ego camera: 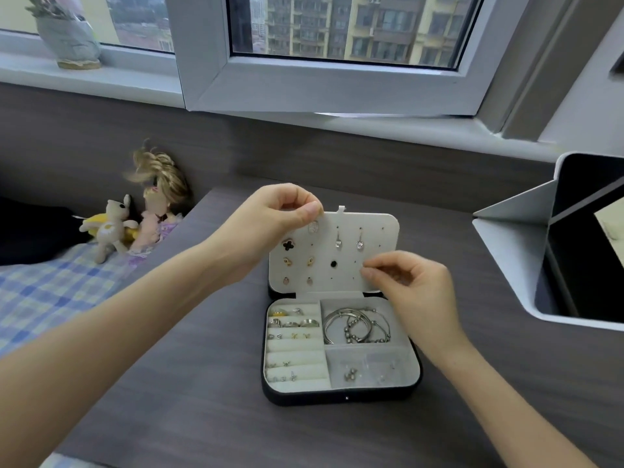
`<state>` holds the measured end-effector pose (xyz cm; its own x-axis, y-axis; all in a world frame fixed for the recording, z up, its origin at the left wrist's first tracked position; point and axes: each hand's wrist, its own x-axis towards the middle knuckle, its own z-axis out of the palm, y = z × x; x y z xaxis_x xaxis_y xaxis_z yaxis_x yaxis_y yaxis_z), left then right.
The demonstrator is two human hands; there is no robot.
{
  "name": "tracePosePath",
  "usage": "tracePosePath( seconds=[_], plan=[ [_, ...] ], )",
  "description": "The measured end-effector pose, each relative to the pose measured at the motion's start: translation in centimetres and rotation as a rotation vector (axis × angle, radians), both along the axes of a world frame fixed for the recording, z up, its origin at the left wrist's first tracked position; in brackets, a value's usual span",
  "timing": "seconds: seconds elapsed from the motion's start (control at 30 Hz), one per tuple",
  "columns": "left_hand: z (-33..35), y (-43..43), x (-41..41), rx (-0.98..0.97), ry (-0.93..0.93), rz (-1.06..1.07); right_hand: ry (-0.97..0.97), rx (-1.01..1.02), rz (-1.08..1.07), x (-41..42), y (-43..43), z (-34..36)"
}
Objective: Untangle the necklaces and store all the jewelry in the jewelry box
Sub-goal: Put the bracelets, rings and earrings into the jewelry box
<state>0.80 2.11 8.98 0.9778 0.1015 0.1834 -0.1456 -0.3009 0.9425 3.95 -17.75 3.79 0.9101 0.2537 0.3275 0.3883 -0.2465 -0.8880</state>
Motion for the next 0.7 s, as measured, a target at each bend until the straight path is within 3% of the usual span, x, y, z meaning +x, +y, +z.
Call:
tracePosePath(
  seconds=[0.13, 0.33, 0.7],
  plan=[
    [0.1, -0.2, 0.0, -0.013, 0.002, 0.025, -0.141, -0.136, -0.033, 0.1, 0.8, -0.7],
    [-0.2, -0.2, 0.1, -0.025, -0.002, 0.043, -0.222, -0.163, -0.087, 0.3, 1.3, -0.9],
    [0.0, -0.4, -0.1, -0.027, 0.021, 0.069, -0.197, -0.166, -0.097, 0.4, 1.5, -0.9]
  ],
)
